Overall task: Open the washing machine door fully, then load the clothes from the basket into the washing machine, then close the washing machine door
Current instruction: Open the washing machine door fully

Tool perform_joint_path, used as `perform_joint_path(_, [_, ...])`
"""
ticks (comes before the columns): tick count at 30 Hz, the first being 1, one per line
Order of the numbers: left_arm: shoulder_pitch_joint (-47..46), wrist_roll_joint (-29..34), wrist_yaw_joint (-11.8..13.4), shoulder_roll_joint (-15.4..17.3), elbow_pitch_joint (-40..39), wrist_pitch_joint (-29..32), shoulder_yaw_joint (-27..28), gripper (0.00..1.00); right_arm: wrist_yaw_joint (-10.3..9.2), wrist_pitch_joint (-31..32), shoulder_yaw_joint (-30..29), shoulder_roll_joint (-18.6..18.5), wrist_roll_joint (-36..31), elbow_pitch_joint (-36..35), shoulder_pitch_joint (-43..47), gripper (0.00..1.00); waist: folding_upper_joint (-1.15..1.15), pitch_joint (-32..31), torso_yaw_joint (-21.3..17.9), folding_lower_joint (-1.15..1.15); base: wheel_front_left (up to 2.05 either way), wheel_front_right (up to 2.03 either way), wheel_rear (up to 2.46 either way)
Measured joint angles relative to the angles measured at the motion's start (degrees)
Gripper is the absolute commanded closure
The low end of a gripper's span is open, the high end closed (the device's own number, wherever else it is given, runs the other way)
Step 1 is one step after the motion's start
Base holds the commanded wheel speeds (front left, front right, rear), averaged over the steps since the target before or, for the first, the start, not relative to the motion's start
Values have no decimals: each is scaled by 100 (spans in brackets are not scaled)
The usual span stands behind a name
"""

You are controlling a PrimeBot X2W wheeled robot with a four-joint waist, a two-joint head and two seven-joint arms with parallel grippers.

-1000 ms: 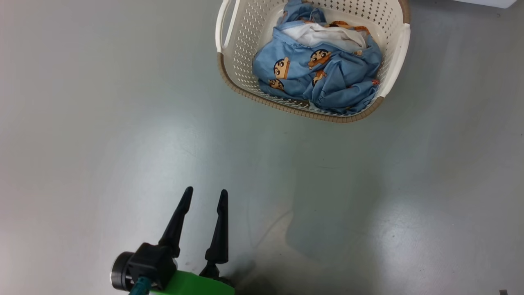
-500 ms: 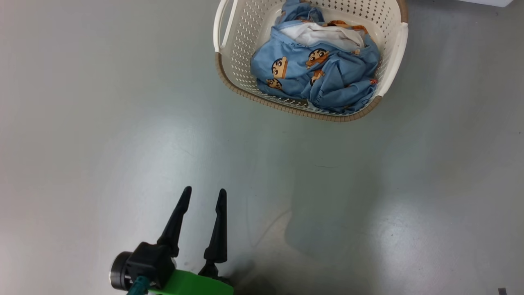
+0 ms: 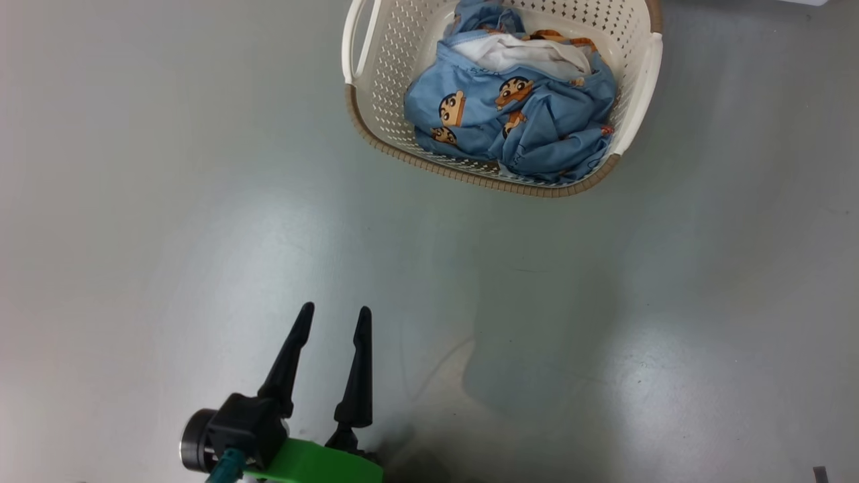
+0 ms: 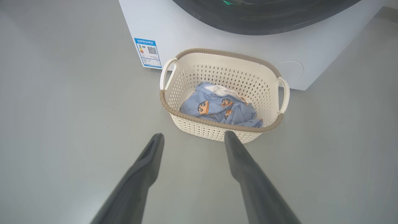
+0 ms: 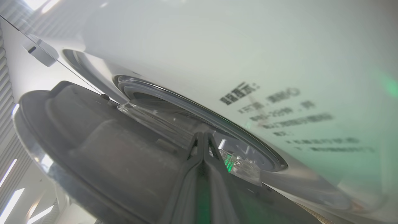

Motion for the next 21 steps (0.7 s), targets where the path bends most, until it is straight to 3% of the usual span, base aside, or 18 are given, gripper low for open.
perform_joint_path(21, [-49, 1, -5, 0, 31, 0, 56, 0, -5, 531, -78, 155, 111, -149, 69, 100, 0, 0, -148, 0, 0, 0, 0])
